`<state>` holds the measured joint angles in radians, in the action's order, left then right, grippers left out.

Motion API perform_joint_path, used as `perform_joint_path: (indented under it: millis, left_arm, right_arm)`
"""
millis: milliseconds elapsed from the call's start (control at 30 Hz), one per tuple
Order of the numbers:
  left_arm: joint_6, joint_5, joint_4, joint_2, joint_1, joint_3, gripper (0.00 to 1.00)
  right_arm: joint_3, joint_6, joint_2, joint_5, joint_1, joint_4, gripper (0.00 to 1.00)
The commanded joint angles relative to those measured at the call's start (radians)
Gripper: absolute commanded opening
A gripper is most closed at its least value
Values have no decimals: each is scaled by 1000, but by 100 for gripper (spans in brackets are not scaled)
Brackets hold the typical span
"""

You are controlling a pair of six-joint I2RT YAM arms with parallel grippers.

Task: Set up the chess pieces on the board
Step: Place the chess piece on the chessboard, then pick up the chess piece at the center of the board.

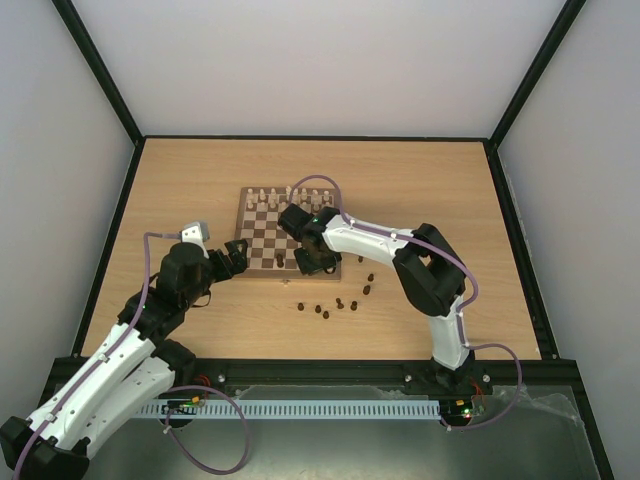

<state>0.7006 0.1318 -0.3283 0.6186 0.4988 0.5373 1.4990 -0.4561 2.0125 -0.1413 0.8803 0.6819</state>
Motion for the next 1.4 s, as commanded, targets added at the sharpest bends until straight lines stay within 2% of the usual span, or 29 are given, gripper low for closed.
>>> perform_joint_path:
  millis: [0, 733, 900, 1167, 1367]
  left_arm:
    - [-3, 5, -6, 0, -6, -12, 99]
    - [-1, -10, 7, 8, -6, -10, 99]
    - [-3, -12, 9, 14, -6, -8, 99]
    - [-2, -21, 23, 26, -6, -11, 99]
    - [-3, -35, 37, 40, -7, -13, 99]
  right_arm:
    - [14, -3, 9, -1, 3, 34, 25]
    - [23, -7, -131, -24, 4, 93, 26]
    - [13, -12, -224, -43, 4, 118, 27]
    - [-201, -55, -408, -126, 1, 111, 34]
    - [-390, -84, -490, -96, -53, 41, 35]
